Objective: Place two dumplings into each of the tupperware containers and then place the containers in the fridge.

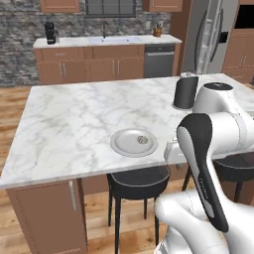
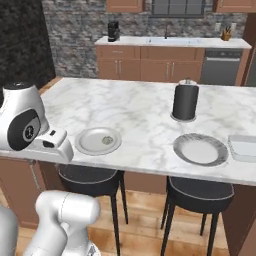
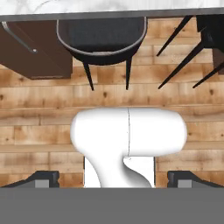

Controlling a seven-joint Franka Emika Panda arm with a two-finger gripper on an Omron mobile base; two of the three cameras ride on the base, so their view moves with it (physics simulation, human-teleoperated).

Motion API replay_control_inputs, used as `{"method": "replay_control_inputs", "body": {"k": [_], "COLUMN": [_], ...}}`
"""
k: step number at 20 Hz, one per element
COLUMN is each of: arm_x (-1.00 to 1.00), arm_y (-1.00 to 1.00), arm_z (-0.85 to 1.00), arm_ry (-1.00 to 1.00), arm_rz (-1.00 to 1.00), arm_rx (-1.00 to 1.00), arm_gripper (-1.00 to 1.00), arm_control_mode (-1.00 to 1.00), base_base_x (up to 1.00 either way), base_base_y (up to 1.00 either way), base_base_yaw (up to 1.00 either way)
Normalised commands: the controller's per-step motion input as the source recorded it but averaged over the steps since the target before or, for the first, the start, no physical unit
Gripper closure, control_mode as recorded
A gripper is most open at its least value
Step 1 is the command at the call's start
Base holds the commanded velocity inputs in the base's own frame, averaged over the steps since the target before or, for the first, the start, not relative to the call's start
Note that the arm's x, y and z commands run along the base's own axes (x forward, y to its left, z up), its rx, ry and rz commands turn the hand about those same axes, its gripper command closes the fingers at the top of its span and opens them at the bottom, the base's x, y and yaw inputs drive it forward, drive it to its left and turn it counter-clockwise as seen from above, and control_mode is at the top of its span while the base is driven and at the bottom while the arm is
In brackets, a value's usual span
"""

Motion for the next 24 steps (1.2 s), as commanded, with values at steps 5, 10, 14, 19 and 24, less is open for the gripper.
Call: {"method": "replay_control_inputs", "body": {"k": [5, 10, 14, 19, 24], "arm_x": [0.00, 0.00, 0.00, 0.00, 0.00], "arm_y": [0.00, 0.00, 0.00, 0.00, 0.00], "arm_z": [0.00, 0.00, 0.00, 0.00, 0.00], "arm_ry": [0.00, 0.00, 0.00, 0.00, 0.00], "arm_rz": [0.00, 0.00, 0.00, 0.00, 0.00], "arm_rx": [0.00, 0.00, 0.00, 0.00, 0.00], "arm_gripper": [-1.00, -1.00, -1.00, -1.00, -1.00], "arm_control_mode": [1.00, 1.00, 1.00, 1.00, 1.00], "base_base_x": [0.07, 0.32, 0.53, 0.56, 0.55], "base_base_y": [0.09, -0.23, -0.28, -0.22, -0.07], "base_base_yaw": [0.00, 0.00, 0.00, 0.00, 0.00]}}
